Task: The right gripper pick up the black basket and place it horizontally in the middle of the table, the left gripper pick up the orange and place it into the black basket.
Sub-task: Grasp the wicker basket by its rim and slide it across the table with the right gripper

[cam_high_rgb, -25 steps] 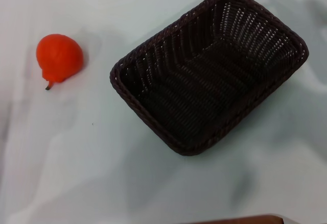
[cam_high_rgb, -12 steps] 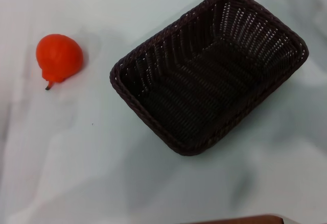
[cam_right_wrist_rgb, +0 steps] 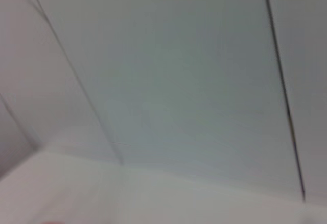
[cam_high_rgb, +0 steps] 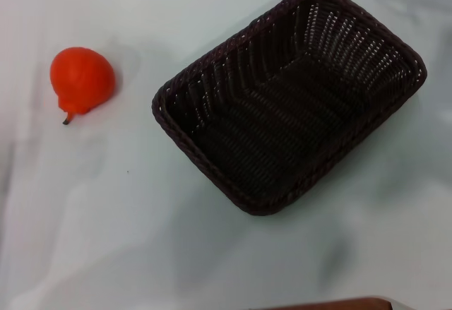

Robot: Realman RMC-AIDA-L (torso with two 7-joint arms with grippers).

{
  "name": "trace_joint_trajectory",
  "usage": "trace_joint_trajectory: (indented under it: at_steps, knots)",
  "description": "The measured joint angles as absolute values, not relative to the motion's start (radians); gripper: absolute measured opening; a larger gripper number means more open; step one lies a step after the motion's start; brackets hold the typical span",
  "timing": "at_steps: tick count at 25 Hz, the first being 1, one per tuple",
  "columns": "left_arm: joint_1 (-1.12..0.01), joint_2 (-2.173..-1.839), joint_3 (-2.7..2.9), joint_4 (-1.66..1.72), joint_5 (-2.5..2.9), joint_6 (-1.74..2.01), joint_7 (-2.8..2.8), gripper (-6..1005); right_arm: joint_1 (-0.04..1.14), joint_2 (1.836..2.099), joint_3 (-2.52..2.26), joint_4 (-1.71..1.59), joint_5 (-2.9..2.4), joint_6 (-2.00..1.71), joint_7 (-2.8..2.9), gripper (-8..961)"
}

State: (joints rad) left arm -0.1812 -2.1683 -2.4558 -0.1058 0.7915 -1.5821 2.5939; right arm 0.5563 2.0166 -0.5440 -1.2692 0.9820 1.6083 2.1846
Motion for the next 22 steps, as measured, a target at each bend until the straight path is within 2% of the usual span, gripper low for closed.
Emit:
trace_joint_trajectory:
  at_steps: [2,4,6,9,14,22]
  knots:
    - [-0.181,-2.168,-2.456,-0.106,0.791,-1.581,2.594,839,0.596,1.992,-0.547,-1.334,0.895,1.713,2.301,745]
    - [-0.181,-2.167,-2.456,-0.106,0.791,-1.580,2.595,839,0.636,1.983,-0.553,-1.374,0.798,1.794,2.367,745]
    - [-0.181,-2.167,-2.456,-0.106,0.791,-1.579,2.595,839,0.662,1.987,-0.571,-1.391,0.716,1.827,2.390,746]
    - [-0.181,-2.167,-2.457,-0.106,0.791,-1.577,2.596,839,0.680,2.001,-0.611,-1.375,0.620,1.825,2.403,887]
    - [-0.181,-2.166,-2.457,-0.106,0.791,-1.565,2.595,840,0.675,2.010,-0.630,-1.330,0.584,1.785,2.415,945]
    - [-0.185,-2.167,-2.453,-0.106,0.791,-1.547,2.596,840,0.678,2.010,-0.647,-1.188,0.538,1.686,2.413,946]
